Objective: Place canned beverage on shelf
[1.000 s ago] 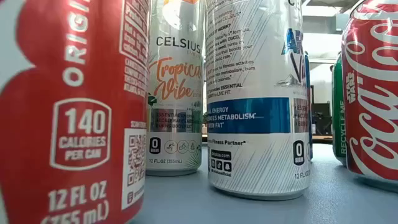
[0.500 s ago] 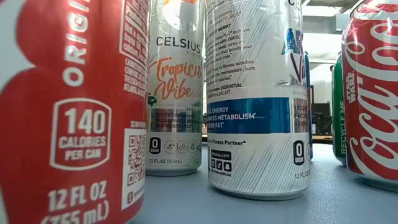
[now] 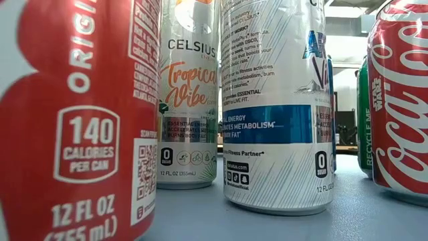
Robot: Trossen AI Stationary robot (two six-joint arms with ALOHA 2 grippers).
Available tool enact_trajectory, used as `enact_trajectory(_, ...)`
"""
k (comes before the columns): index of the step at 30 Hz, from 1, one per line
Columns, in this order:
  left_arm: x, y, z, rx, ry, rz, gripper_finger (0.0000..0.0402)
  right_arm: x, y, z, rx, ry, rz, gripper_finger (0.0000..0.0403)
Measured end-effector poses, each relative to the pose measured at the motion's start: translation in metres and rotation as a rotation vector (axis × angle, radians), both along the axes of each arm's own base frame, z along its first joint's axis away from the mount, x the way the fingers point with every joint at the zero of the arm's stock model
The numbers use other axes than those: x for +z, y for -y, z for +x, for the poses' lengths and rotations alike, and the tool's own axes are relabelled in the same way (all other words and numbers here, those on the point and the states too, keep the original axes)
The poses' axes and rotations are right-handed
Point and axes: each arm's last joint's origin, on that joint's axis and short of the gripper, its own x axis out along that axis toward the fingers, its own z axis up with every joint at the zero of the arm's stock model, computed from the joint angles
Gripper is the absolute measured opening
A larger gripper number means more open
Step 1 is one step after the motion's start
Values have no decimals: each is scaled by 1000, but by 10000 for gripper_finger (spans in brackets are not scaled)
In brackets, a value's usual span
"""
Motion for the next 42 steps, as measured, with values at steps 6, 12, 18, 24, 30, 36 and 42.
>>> enact_trajectory(6, 0, 0, 0, 0, 0, 0, 352, 0, 0, 0, 0, 0, 0, 292)
enact_trajectory(12, 0, 0, 0, 0, 0, 0, 352, 0, 0, 0, 0, 0, 0, 292)
enact_trajectory(18, 0, 0, 0, 0, 0, 0, 352, 0, 0, 0, 0, 0, 0, 292)
enact_trajectory(24, 0, -1, 0, 23, 6, 103, 352, 0, 0, 0, 0, 0, 0, 292)
enact_trajectory(30, 0, -1, 0, 24, 7, 143, 352, 0, 0, 0, 0, 0, 0, 292)
enact_trajectory(36, 0, -1, 0, 24, 8, 70, 352, 0, 0, 0, 0, 0, 0, 292)
enact_trajectory(42, 4, -1, 0, 23, 44, -50, 352, 0, 0, 0, 0, -2, -11, 292)
